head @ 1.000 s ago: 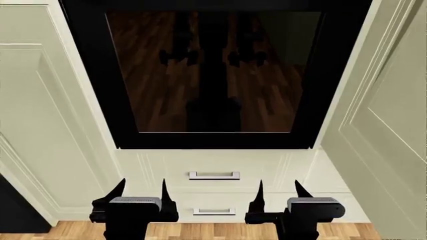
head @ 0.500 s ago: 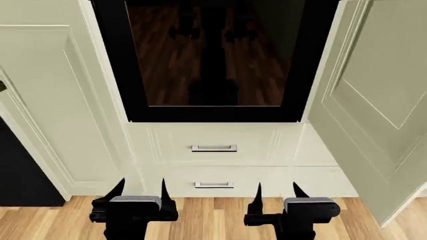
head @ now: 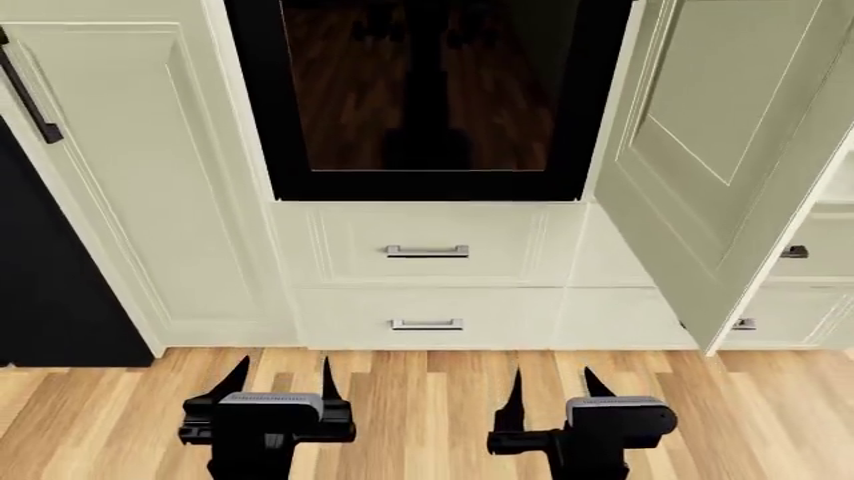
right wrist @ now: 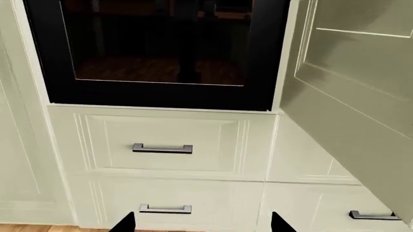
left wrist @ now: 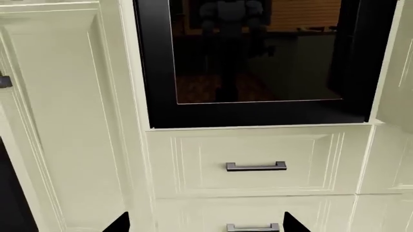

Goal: Pick the pear from the counter and place it in the cabinet.

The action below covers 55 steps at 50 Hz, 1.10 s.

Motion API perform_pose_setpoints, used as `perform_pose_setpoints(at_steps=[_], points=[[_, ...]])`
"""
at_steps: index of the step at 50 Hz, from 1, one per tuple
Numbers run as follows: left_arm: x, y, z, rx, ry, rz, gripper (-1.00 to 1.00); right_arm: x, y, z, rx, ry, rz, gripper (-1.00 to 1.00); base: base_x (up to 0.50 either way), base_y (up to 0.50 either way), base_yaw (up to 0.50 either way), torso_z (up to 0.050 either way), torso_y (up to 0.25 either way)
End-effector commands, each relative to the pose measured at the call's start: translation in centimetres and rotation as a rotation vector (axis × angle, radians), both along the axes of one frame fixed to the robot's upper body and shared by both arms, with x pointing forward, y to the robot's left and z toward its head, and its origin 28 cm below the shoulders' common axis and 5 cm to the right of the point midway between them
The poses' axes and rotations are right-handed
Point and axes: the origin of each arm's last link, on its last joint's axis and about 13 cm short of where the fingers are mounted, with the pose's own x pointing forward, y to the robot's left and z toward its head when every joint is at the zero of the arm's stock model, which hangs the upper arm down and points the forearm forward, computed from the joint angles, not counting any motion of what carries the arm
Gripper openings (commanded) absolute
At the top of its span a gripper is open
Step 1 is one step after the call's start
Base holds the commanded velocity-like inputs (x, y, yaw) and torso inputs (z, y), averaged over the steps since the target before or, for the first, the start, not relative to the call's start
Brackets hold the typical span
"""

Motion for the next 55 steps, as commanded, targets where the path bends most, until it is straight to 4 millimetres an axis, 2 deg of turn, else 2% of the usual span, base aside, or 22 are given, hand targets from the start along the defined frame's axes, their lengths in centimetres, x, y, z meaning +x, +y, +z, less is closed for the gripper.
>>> perform_pose_setpoints(at_steps=[1, 32, 55], points=[[0.0, 0.0, -0.1, 0.015, -0.004, -0.001, 1.0, 0.0, 0.1, -0.1, 0.019, -0.009, 0.02, 1.0, -0.43, 0.0, -0.25, 0.0, 0.0], [-0.2, 0.1, -0.1, 0.034, -0.014, -0.007, 1.0, -0.5, 0.2, 0.3, 0.053, -0.061, 0.06, 1.0, -0.2, 0.02, -0.45, 0.0, 0.0], [1.3, 0.3, 0.2, 0.008, -0.007, 0.02, 1.0, 1.3, -0.3, 0.8, 0.061, -0.065, 0.026, 1.0, -0.16, 0.04, -0.47, 0.0, 0.0]])
